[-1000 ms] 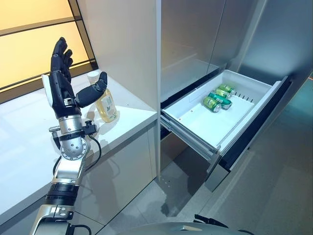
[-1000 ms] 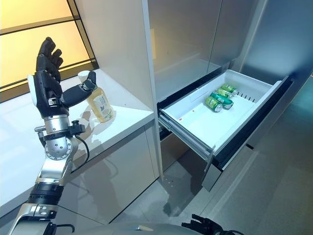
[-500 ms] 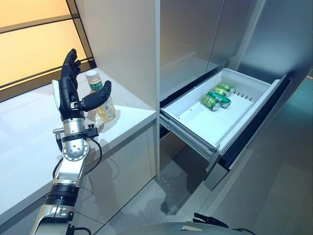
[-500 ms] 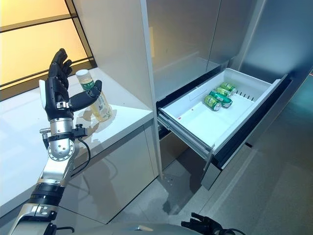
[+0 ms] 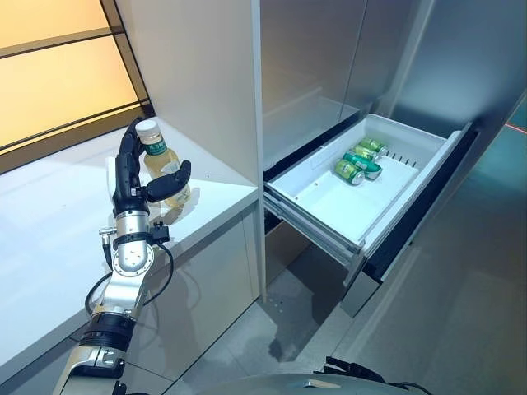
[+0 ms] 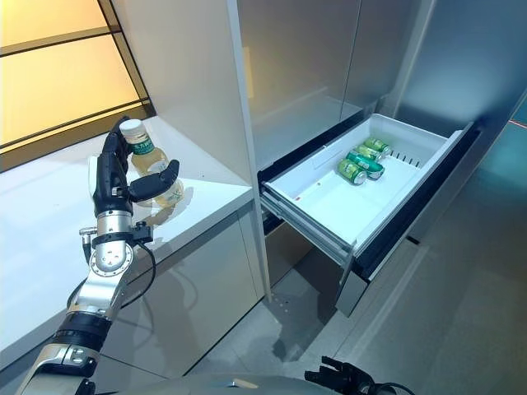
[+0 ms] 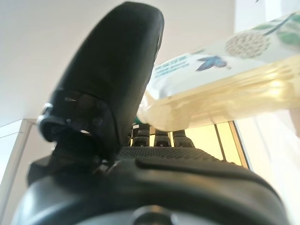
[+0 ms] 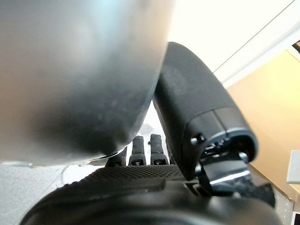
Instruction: Put drinks into fridge and close the fridge
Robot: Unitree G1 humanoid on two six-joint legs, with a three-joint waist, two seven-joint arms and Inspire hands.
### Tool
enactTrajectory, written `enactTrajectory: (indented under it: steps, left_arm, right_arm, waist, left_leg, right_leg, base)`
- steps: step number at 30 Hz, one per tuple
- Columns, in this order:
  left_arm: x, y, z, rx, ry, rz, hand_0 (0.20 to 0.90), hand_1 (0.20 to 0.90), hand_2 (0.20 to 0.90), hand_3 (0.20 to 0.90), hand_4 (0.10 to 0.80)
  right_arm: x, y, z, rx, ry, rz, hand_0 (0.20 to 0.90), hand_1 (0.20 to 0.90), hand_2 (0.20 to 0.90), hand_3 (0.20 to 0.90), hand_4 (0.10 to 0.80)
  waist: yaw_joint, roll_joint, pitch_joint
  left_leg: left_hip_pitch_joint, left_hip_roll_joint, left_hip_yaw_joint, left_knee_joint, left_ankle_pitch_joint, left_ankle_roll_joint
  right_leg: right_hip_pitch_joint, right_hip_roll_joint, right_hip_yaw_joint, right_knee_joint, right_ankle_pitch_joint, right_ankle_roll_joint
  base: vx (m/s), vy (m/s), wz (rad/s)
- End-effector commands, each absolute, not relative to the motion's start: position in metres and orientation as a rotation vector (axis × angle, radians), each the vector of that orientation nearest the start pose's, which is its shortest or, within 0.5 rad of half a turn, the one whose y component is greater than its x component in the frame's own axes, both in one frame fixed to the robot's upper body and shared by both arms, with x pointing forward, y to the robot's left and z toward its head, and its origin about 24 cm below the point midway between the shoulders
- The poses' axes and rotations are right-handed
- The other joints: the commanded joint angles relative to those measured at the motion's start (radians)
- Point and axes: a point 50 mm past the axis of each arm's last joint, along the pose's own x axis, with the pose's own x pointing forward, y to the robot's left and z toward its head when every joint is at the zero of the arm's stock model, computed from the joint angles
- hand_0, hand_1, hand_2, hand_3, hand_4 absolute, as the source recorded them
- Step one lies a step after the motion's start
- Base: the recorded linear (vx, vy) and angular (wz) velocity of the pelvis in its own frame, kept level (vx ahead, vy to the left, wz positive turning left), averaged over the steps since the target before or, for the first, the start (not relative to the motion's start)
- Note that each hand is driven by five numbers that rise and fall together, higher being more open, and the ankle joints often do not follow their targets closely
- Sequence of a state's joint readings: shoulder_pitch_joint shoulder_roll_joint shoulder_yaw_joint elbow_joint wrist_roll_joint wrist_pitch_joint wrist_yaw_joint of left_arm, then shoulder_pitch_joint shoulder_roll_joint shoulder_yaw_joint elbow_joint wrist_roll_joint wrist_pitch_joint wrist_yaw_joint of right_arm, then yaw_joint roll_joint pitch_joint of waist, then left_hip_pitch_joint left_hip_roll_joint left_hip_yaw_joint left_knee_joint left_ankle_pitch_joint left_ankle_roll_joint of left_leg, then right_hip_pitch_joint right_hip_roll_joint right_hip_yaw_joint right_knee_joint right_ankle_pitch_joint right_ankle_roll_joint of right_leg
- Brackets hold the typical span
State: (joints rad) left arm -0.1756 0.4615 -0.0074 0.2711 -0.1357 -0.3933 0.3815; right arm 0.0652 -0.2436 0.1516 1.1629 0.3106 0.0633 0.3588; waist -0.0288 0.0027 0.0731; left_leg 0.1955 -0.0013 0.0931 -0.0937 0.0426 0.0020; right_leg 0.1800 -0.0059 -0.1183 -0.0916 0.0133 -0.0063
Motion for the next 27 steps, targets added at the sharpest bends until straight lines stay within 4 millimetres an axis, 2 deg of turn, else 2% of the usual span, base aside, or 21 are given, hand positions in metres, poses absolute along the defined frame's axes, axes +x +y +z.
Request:
enactTrajectory:
  steps: [1, 23, 24, 25, 27]
  left_arm:
    - [0.2940, 0.2510, 0.1371, 0.253, -0.559, 0.365, 0.900, 0.900, 0.900, 0.900, 0.800]
    - [0.3001, 0.2587, 0.1390, 0.168, -0.537, 0.448, 0.900, 0.900, 0.900, 0.900, 0.800]
    - [0.3004, 0.2587, 0.1388, 0.153, -0.538, 0.450, 0.502, 0.502, 0.502, 0.436, 0.336]
    - [0.3003, 0.2588, 0.1386, 0.145, -0.539, 0.454, 0.316, 0.316, 0.316, 0.219, 0.119]
    - [0.3002, 0.2583, 0.1379, 0.126, -0.538, 0.447, 0.300, 0.300, 0.300, 0.200, 0.100]
  right_arm:
    - [0.0575, -0.2065, -0.1671, 0.225, 1.328, 0.176, 0.900, 0.900, 0.900, 0.900, 0.800]
    - [0.0530, -0.2048, -0.1678, 0.224, 1.335, 0.175, 0.900, 0.900, 0.900, 0.900, 0.800]
    - [0.0522, -0.2052, -0.1678, 0.223, 1.336, 0.175, 0.900, 0.900, 0.900, 0.900, 0.800]
    - [0.0519, -0.2052, -0.1679, 0.223, 1.337, 0.176, 0.900, 0.900, 0.900, 0.900, 0.800]
    - [0.0509, -0.2058, -0.1679, 0.223, 1.337, 0.177, 0.900, 0.900, 0.900, 0.900, 0.800]
  waist:
    - [-0.020, -0.004, -0.011]
    - [-0.043, -0.003, -0.016]
    - [-0.045, -0.003, -0.016]
    - [-0.045, -0.003, -0.016]
    - [-0.045, -0.003, -0.016]
  left_leg:
    - [0.019, -0.024, 0.008, 0.017, -0.119, 0.027]
    - [0.023, -0.027, 0.017, 0.020, -0.123, 0.031]
    - [0.023, -0.028, 0.018, 0.021, -0.123, 0.031]
    - [0.023, -0.027, 0.018, 0.021, -0.123, 0.031]
    - [0.021, -0.027, 0.017, 0.024, -0.124, 0.031]
  right_leg:
    - [-0.020, -0.015, -0.014, 0.114, -0.091, 0.059]
    - [-0.025, -0.012, 0.007, 0.121, -0.093, 0.061]
    - [-0.025, -0.012, 0.008, 0.122, -0.093, 0.061]
    - [-0.026, -0.012, 0.008, 0.123, -0.094, 0.061]
    - [-0.027, -0.011, 0.009, 0.126, -0.095, 0.060]
  base:
    - [0.009, 0.002, -0.04]
    - [0.003, 0.000, -0.01]
    - [0.000, 0.000, 0.00]
    - [0.000, 0.000, 0.00]
    - [0.008, -0.005, -0.02]
